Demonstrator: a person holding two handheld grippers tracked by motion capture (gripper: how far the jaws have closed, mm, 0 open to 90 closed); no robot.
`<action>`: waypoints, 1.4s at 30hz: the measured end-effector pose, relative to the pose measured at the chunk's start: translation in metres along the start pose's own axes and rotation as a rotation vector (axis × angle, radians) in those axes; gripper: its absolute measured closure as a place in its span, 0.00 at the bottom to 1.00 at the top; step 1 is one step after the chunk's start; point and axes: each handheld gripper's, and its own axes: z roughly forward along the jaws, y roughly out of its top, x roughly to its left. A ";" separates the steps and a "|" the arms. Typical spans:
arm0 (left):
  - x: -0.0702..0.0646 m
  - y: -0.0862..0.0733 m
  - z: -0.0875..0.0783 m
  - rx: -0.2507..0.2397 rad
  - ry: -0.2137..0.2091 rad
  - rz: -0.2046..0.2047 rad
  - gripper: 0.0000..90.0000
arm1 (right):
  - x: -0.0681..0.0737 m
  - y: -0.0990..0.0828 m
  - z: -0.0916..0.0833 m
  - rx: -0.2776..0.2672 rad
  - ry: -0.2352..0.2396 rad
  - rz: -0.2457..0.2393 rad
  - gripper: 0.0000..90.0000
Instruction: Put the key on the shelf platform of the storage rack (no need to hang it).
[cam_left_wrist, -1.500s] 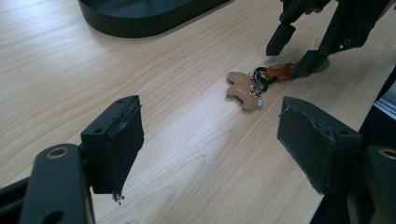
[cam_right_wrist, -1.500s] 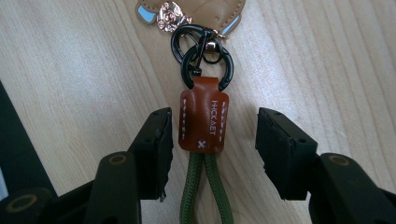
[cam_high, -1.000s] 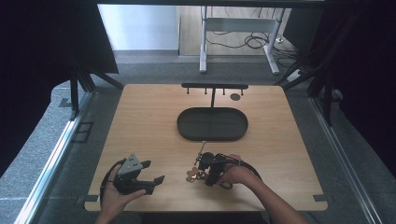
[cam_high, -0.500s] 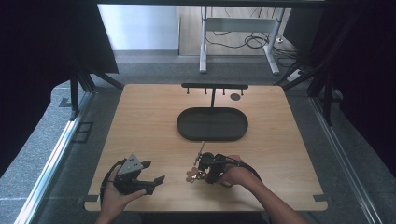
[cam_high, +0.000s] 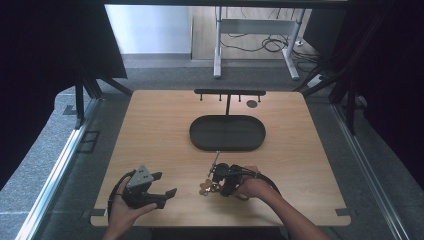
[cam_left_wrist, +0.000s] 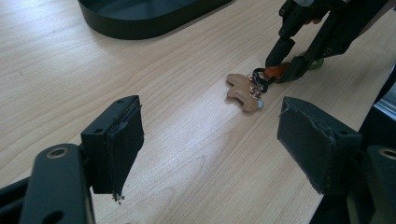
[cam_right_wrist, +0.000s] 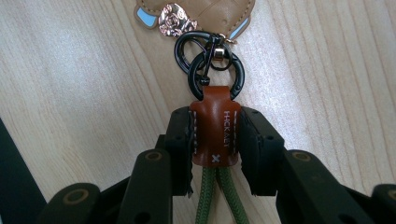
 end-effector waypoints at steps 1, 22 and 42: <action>0.000 0.000 0.000 0.000 0.000 0.000 0.25 | 0.000 0.000 0.000 -0.003 0.001 0.000 0.74; 0.001 0.000 -0.001 0.000 0.002 0.000 0.25 | -0.003 -0.010 -0.036 -0.121 0.032 0.022 0.74; -0.001 0.001 0.000 -0.001 -0.002 0.004 0.25 | -0.003 -0.015 -0.069 -0.188 0.010 0.017 0.74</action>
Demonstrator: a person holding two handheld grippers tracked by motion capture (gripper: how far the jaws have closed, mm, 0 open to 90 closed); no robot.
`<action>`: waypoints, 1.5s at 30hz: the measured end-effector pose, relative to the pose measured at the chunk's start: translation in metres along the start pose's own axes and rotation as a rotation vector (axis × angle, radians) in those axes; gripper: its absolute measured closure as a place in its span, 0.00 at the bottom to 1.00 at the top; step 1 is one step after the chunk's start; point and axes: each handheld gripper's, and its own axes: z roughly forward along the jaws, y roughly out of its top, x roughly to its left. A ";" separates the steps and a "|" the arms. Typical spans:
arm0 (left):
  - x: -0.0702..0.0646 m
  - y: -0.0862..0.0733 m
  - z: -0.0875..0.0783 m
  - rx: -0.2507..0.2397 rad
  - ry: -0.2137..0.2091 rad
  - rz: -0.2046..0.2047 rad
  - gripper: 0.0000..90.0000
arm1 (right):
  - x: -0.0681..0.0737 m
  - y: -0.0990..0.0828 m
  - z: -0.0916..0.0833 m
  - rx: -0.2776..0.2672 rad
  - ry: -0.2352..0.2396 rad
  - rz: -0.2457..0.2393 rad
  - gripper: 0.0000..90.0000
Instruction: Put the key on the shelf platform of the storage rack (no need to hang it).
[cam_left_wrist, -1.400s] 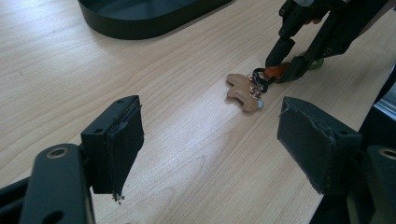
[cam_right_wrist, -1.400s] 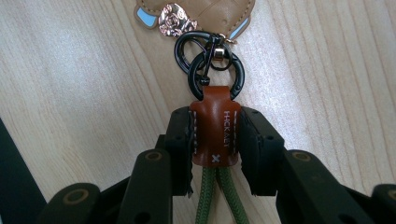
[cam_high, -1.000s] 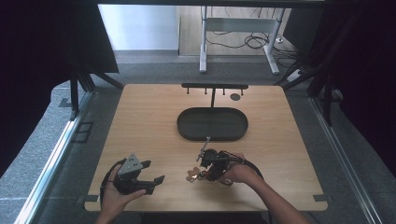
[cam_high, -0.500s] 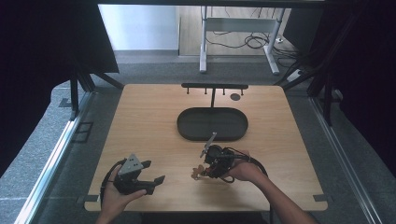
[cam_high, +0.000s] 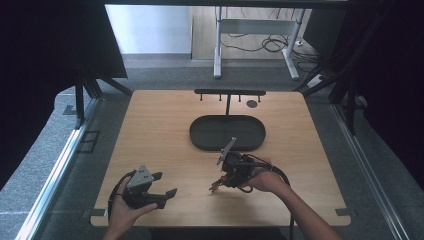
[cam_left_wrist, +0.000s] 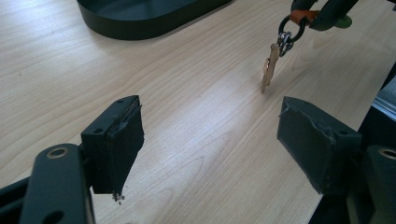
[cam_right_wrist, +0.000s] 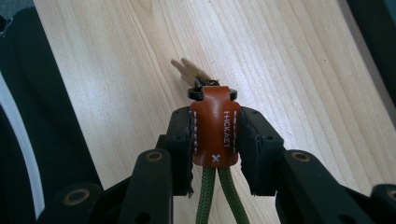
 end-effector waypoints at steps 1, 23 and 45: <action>0.000 0.000 0.000 0.001 0.000 0.000 0.25 | 0.000 0.001 -0.003 -0.001 -0.002 0.004 0.74; -0.002 0.001 0.000 -0.001 -0.003 0.005 0.25 | -0.012 0.013 -0.038 -0.022 -0.049 -0.009 0.74; -0.002 0.001 0.000 -0.003 -0.006 0.003 0.25 | -0.027 0.022 -0.052 -0.029 -0.077 0.006 0.74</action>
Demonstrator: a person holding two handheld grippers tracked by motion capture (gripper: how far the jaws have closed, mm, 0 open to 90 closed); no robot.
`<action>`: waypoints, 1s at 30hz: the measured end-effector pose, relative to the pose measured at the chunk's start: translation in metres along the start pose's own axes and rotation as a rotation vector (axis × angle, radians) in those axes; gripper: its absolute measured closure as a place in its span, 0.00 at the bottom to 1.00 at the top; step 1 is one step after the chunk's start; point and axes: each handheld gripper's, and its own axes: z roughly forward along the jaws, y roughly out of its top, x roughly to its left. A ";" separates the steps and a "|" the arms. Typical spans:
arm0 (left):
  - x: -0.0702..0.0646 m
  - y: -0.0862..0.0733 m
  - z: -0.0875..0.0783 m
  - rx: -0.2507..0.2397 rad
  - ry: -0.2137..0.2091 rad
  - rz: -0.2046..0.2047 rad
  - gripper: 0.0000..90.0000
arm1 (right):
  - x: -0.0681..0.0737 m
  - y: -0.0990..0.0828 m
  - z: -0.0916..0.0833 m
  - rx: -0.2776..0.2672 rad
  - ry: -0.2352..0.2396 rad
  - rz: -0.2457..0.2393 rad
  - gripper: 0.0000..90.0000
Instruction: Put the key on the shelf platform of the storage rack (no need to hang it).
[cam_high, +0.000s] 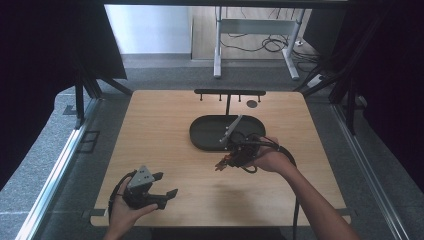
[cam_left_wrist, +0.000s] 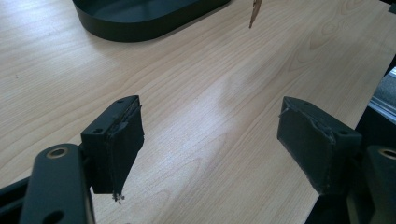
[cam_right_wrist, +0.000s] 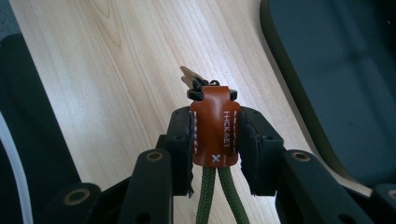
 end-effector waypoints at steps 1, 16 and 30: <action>0.000 0.000 0.000 0.000 -0.001 0.000 0.25 | -0.001 0.000 0.000 -0.001 -0.001 0.000 0.74; 0.001 0.000 -0.002 -0.004 0.004 0.000 0.25 | -0.017 0.008 -0.006 -0.017 -0.017 0.011 0.74; 0.002 0.000 -0.002 -0.005 0.002 0.000 0.25 | -0.032 0.013 -0.009 -0.020 -0.026 0.029 0.74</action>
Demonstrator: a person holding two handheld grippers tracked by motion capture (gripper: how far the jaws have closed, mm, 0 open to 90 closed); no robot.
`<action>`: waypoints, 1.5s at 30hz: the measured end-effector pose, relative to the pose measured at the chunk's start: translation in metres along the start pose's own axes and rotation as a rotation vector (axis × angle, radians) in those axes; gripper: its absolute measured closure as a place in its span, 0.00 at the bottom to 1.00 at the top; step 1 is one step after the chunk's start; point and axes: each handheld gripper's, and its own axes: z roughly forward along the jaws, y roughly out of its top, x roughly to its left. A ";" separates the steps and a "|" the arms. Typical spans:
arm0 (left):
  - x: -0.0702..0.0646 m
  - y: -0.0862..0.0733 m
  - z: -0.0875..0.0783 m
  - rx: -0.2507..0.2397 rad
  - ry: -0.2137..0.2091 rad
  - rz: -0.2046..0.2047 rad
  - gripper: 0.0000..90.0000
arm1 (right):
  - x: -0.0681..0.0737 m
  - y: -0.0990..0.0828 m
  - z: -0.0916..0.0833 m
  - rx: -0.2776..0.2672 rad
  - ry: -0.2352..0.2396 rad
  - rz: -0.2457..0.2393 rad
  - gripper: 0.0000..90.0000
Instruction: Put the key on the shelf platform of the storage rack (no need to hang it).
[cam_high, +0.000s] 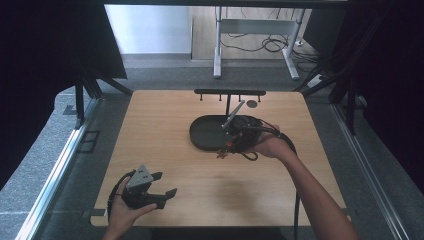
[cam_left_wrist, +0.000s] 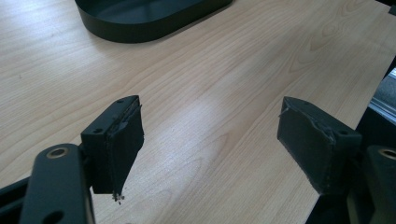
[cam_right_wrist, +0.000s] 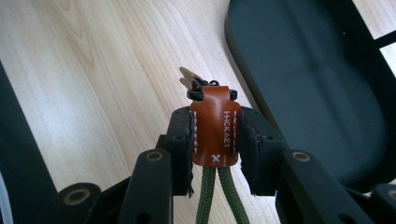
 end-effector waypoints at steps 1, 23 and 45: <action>0.000 0.000 0.000 -0.001 0.001 -0.001 0.25 | -0.001 0.001 0.000 0.001 -0.003 0.011 0.74; 0.000 0.001 -0.003 -0.008 -0.002 0.001 0.25 | -0.023 0.009 0.006 -0.001 -0.020 0.051 0.74; 0.003 0.000 -0.004 -0.012 -0.004 -0.006 0.25 | -0.044 0.018 0.016 0.010 -0.028 0.081 0.74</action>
